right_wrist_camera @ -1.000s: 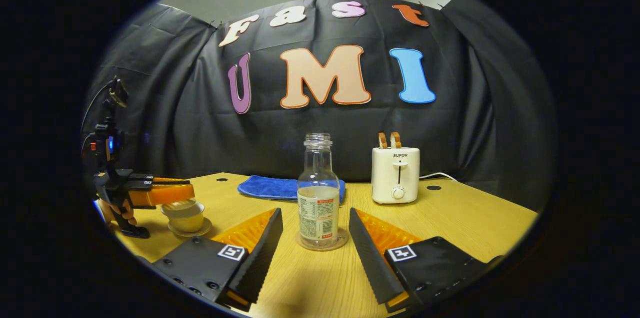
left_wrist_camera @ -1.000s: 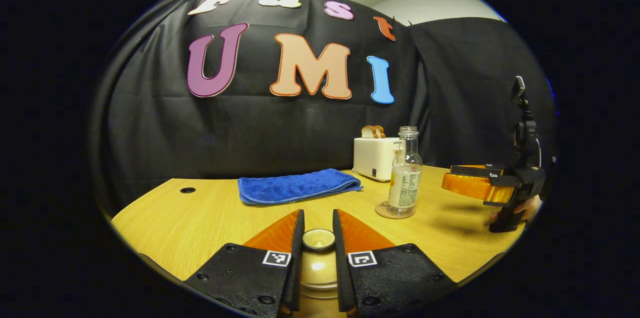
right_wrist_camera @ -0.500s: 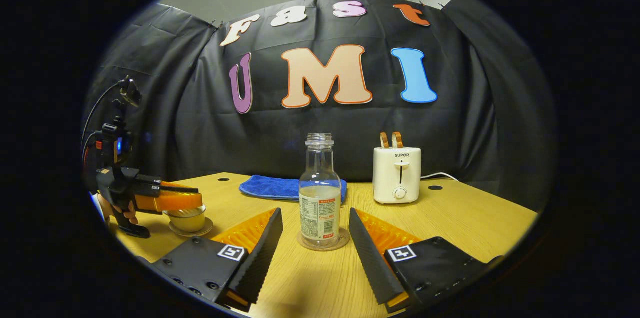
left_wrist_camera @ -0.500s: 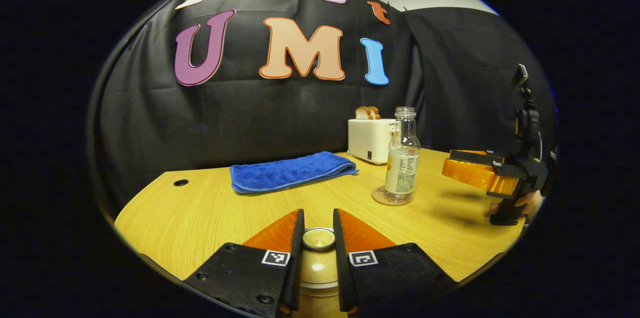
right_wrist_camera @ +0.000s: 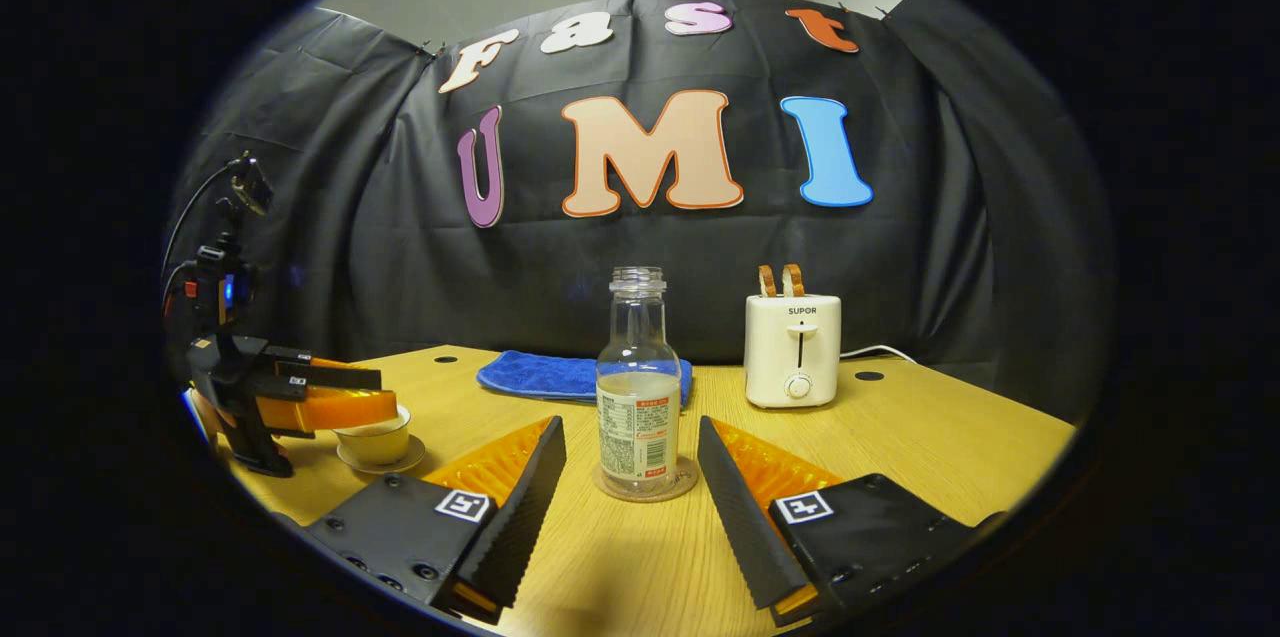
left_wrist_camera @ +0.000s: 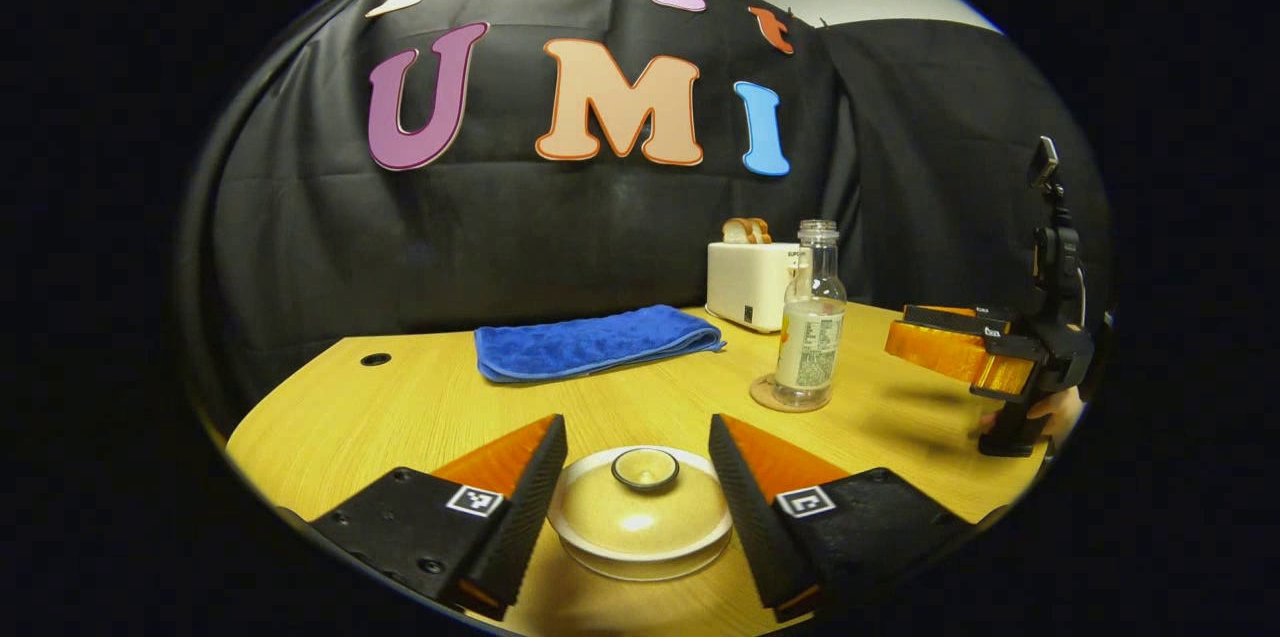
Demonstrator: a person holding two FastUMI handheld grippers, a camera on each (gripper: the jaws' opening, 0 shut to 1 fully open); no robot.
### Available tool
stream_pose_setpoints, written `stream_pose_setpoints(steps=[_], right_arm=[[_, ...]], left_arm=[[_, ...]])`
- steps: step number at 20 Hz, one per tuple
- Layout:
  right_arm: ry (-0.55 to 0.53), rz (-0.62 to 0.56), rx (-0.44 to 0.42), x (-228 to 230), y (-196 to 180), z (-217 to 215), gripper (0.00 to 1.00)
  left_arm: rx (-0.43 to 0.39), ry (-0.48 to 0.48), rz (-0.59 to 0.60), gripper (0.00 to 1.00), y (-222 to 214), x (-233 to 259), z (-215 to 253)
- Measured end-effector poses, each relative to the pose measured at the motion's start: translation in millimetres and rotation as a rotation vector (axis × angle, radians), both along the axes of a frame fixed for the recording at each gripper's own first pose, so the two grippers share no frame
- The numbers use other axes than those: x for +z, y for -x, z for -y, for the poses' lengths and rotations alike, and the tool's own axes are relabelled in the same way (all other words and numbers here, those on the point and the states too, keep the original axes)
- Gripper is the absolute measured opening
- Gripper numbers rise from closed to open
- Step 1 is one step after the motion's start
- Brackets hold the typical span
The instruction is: Open the teacup lid with one hand, grasp the water bottle and pour water into the teacup with the other hand; after pouring, place the water bottle on the coaster and then close the teacup lid.
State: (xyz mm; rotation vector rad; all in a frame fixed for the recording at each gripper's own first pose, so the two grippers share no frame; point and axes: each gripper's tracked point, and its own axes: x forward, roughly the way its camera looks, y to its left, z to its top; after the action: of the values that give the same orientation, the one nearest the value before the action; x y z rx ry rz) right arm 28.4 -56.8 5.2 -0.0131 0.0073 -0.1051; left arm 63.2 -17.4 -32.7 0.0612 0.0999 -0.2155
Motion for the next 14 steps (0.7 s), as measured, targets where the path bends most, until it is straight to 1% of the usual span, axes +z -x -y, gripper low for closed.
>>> stream_pose_setpoints(steps=[1,2,3,4,5,6,9,10,11,12,13,14], right_arm=[[0.0,0.0,-0.001,0,0,0,0.87],[0.0,0.0,-0.002,0,1,1,0.82],[0.0,0.0,-0.003,0,0,1,0.87],[0.0,0.0,-0.003,0,0,1,0.87],[0.0,0.0,-0.003,0,0,1,0.87],[0.0,0.0,-0.003,0,0,1,0.83],[0.0,0.0,-0.005,0,0,1,0.83],[0.0,0.0,-0.007,0,1,1,0.87],[0.001,0.0,-0.012,0,0,2,0.83],[0.001,0.001,-0.02,0,1,4,0.87],[0.002,0.001,-0.033,1,2,6,0.87],[0.002,0.003,-0.049,0,2,9,0.83]], left_arm=[[0.009,-0.004,0.005,0.88,5,1,-2],[0.019,-0.003,0.019,0.95,9,4,-3],[0.03,0.001,0.037,0.97,14,7,-5],[0.046,0.01,0.057,0.98,17,11,-7],[0.059,0.022,0.077,0.98,22,12,-10],[0.07,0.033,0.095,0.98,27,16,-13],[0.101,0.037,0.127,0.97,37,19,-20],[0.115,0.037,0.134,0.98,40,21,-24],[0.135,0.038,0.141,0.98,43,21,-29],[0.161,0.034,0.14,0.98,46,20,-35],[0.185,0.034,0.142,0.98,47,21,-39],[0.213,0.033,0.146,0.98,49,21,-45]])
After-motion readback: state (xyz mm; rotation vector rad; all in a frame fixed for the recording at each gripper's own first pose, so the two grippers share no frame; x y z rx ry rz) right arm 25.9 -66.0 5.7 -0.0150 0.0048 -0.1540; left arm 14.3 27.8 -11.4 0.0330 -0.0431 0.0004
